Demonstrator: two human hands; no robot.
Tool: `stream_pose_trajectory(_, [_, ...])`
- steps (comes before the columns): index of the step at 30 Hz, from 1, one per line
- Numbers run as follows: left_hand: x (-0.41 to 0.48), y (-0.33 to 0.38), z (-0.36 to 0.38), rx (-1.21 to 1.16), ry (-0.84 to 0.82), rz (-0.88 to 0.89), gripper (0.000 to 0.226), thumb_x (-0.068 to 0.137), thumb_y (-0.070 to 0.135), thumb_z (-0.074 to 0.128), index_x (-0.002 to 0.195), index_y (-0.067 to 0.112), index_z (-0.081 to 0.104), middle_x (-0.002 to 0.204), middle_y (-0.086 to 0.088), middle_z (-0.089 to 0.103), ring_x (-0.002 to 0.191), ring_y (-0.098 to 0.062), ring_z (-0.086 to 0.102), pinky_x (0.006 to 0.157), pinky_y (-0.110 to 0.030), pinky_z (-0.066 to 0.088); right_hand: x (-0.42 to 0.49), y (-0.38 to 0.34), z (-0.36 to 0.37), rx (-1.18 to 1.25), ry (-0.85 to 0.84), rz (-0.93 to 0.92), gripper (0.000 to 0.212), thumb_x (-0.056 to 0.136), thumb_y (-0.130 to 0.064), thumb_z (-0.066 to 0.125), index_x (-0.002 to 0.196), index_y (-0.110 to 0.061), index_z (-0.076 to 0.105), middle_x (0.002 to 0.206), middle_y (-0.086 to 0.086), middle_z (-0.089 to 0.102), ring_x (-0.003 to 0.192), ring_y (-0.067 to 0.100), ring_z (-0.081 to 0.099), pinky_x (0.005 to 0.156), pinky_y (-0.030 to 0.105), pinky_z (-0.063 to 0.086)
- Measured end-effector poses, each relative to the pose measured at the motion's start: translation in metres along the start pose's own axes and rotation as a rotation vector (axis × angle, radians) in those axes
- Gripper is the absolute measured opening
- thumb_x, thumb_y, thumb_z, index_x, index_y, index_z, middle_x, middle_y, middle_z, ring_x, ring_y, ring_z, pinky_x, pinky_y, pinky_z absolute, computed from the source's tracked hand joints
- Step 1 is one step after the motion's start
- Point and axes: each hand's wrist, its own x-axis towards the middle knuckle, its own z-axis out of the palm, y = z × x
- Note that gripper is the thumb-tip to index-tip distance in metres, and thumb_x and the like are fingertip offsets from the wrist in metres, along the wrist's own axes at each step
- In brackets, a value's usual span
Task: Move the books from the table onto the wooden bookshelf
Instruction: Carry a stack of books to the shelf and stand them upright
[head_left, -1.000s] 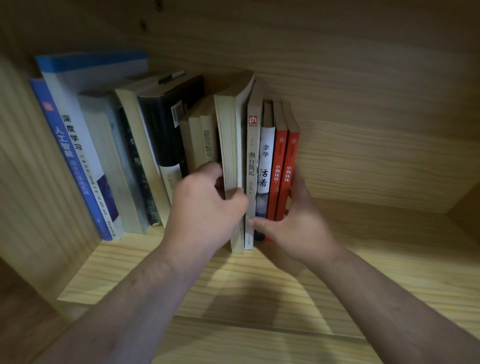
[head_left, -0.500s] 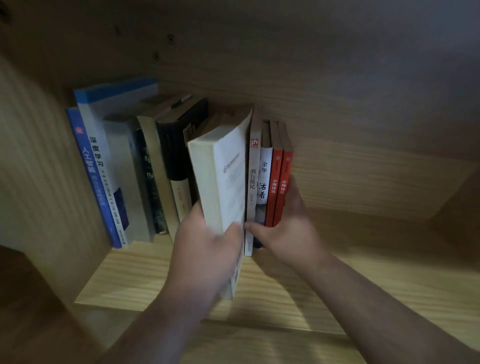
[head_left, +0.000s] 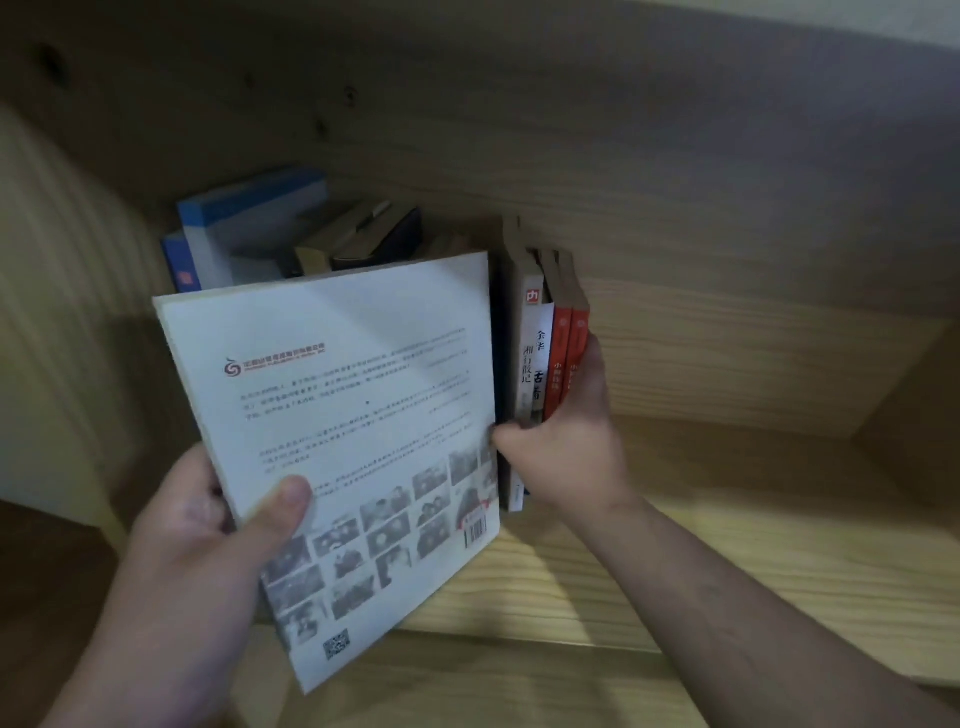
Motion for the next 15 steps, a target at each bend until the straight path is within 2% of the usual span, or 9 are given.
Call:
stream_pose_trajectory(2, [0.007,0.000,-0.006,-0.032,-0.057,-0.057,0.039,0.074,0.018,0.064,0.109,0.032,0.071,0.111,0.000,0.077,0.095,-0.024,0.076,0.072,-0.048,0.062,0.002,0.002,-0.006,-0.001,-0.030,0.018,0.095,0.060,-0.025,0.075,0.138,-0.050,0.028,0.113,-0.014,0.064,0.098,0.005,0.068,0.076,0.022,0.058])
stream_pose_trajectory(3, [0.011,0.002,-0.007,-0.055,-0.087,-0.073,0.036,0.073,0.017,0.065,0.105,0.032,0.073,0.111,-0.002,0.077,0.094,-0.025,0.076,0.070,-0.046,0.063,0.004,0.003,-0.010,-0.005,-0.041,0.016,0.087,0.061,-0.021,0.075,0.125,-0.062,0.031,0.102,-0.018,0.066,0.089,-0.001,0.069,0.064,0.011,0.054])
stream_pose_trajectory(5, [0.017,0.007,-0.009,-0.077,-0.154,-0.087,0.034,0.066,0.029,0.082,0.099,0.033,0.075,0.111,-0.005,0.077,0.092,-0.025,0.076,0.065,-0.038,0.064,0.006,0.005,-0.019,-0.003,-0.054,0.004,0.079,0.064,-0.018,0.077,0.100,-0.069,0.029,0.094,-0.029,0.067,0.084,-0.019,0.063,0.050,0.000,0.045])
stream_pose_trajectory(6, [0.020,0.009,-0.008,-0.058,-0.187,-0.073,0.046,0.056,0.040,0.091,0.099,0.032,0.075,0.111,-0.005,0.077,0.093,-0.026,0.076,0.065,-0.036,0.063,0.005,0.005,-0.023,0.010,-0.053,0.004,0.078,0.065,-0.020,0.079,0.097,-0.067,0.028,0.095,-0.041,0.063,0.083,-0.026,0.059,0.050,-0.003,0.041])
stream_pose_trajectory(7, [0.022,0.010,-0.007,-0.039,-0.202,-0.066,0.056,0.049,0.047,0.093,0.100,0.032,0.075,0.111,-0.005,0.077,0.095,-0.026,0.076,0.066,-0.035,0.063,0.004,0.006,-0.026,0.034,-0.039,0.008,0.076,0.066,-0.021,0.082,0.095,-0.066,0.027,0.093,-0.049,0.059,0.082,-0.029,0.057,0.050,-0.005,0.040])
stream_pose_trajectory(8, [0.025,0.010,-0.006,-0.032,-0.203,-0.056,0.052,0.053,0.045,0.091,0.101,0.032,0.074,0.111,-0.005,0.077,0.097,-0.027,0.075,0.066,-0.033,0.062,0.004,0.007,-0.027,0.060,-0.016,0.012,0.073,0.067,-0.022,0.084,0.091,-0.064,0.029,0.091,-0.051,0.058,0.081,-0.029,0.058,0.051,-0.005,0.040])
stream_pose_trajectory(10, [0.028,0.011,-0.004,-0.050,-0.212,-0.037,0.042,0.062,0.036,0.084,0.103,0.033,0.073,0.112,-0.004,0.077,0.100,-0.028,0.074,0.066,-0.029,0.061,0.007,0.011,-0.024,0.105,0.044,0.011,0.072,0.069,-0.017,0.086,0.095,-0.061,0.036,0.090,-0.046,0.063,0.079,-0.023,0.063,0.053,-0.002,0.044])
stream_pose_trajectory(12, [0.030,0.008,-0.003,-0.050,-0.202,-0.025,0.048,0.059,0.038,0.086,0.104,0.033,0.072,0.112,-0.003,0.077,0.100,-0.026,0.074,0.067,-0.030,0.062,0.012,0.015,-0.020,0.152,0.090,0.010,0.067,0.068,-0.014,0.088,0.099,-0.048,0.039,0.088,-0.040,0.066,0.076,-0.016,0.067,0.053,0.002,0.047])
stream_pose_trajectory(15, [0.031,0.007,-0.002,-0.034,-0.174,-0.021,0.040,0.071,0.023,0.072,0.111,0.027,0.069,0.113,-0.003,0.077,0.101,-0.028,0.074,0.076,-0.043,0.059,0.013,0.012,-0.014,0.155,0.081,0.028,0.059,0.066,-0.023,0.086,0.094,-0.042,0.038,0.083,-0.042,0.064,0.071,-0.016,0.065,0.046,0.004,0.044])
